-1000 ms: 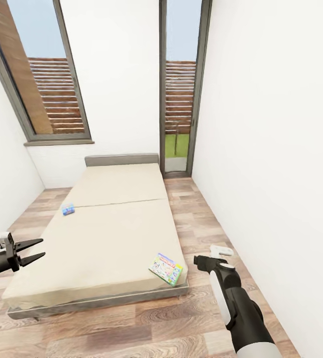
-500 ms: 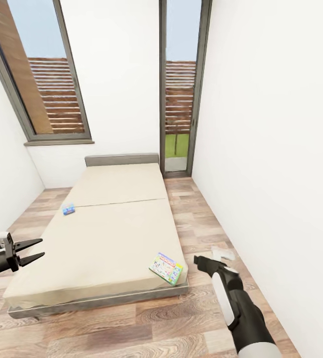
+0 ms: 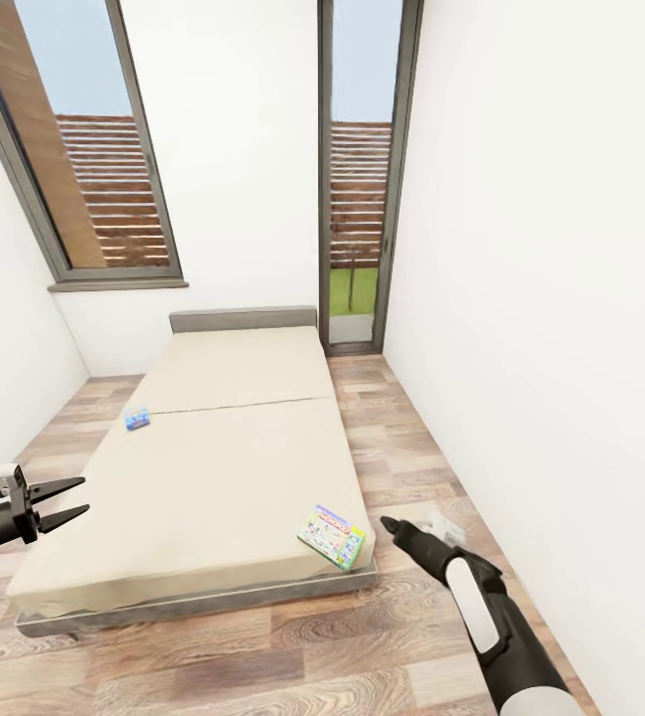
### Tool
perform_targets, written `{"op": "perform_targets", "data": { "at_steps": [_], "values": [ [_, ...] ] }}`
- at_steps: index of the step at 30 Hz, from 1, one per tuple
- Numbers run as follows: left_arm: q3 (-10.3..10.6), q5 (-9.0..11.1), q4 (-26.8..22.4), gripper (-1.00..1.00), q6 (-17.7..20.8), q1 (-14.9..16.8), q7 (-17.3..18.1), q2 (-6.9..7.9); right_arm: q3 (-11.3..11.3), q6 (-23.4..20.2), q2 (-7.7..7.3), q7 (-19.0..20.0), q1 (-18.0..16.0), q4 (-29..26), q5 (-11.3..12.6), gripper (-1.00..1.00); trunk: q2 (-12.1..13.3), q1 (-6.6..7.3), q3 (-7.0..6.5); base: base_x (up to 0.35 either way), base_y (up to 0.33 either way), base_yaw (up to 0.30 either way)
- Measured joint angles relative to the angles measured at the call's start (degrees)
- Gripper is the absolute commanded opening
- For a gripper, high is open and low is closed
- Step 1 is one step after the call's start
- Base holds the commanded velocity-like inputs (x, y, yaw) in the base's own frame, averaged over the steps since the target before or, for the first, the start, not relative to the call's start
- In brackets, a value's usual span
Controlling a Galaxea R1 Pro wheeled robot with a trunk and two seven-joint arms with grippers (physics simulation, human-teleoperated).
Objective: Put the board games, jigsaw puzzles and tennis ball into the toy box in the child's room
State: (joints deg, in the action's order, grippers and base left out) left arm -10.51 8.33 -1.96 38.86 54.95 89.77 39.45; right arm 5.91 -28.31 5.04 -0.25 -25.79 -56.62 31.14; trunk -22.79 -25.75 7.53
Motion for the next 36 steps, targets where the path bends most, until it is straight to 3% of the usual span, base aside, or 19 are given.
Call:
{"op": "perform_targets", "data": {
  "at_steps": [4,5,7,8,12,16,26,33,36],
  "values": [
    [0.1,0.0,0.0,1.0,0.0,0.0,0.0,-0.03,4.3,0.6,-0.83,3.2,0.0,3.5,3.6,1.0,0.0,0.0,0.0,0.0,0.0,0.0],
    [0.1,0.0,0.0,1.0,0.1,0.0,0.0,-0.08,7.2,0.9,-1.08,4.2,0.0,6.1,4.9,1.0,0.0,0.0,0.01,0.0,0.0,0.0],
    [0.1,0.0,0.0,1.0,0.1,0.0,0.0,-0.09,9.9,1.0,-1.23,5.0,0.0,8.6,6.0,1.0,0.0,0.0,0.0,0.0,0.0,0.0],
    [0.1,0.0,0.0,1.0,0.2,0.0,0.0,-0.08,12.4,1.1,-1.37,5.8,0.0,10.7,6.7,1.0,0.0,0.0,0.01,0.0,0.0,0.0],
    [0.0,-0.1,0.0,1.0,0.3,0.0,0.0,0.03,17.4,1.3,-1.49,8.7,0.0,14.0,7.5,1.0,0.0,0.0,0.0,0.0,0.0,0.0],
    [-0.1,0.1,-0.1,1.0,0.4,0.0,0.0,0.14,20.8,1.4,-1.44,13.5,0.0,15.9,7.8,1.0,0.0,0.0,0.0,0.0,0.0,0.0],
    [0.0,0.3,-0.2,1.0,0.5,0.0,0.0,0.17,22.4,1.3,-1.68,19.5,0.1,17.8,7.7,1.0,0.0,0.0,0.0,0.0,0.0,0.0],
    [-0.1,0.3,-0.2,1.0,1.1,0.0,0.0,0.34,22.5,1.0,-3.88,24.2,0.1,18.1,7.8,1.0,0.0,0.0,0.0,0.0,0.0,0.0],
    [-0.2,0.3,-0.2,1.0,1.3,0.0,0.0,0.83,22.5,1.0,-4.39,25.2,0.1,18.1,7.9,1.0,-1.2,-0.66,0.54,0.0,0.0,0.0]
  ]
}}
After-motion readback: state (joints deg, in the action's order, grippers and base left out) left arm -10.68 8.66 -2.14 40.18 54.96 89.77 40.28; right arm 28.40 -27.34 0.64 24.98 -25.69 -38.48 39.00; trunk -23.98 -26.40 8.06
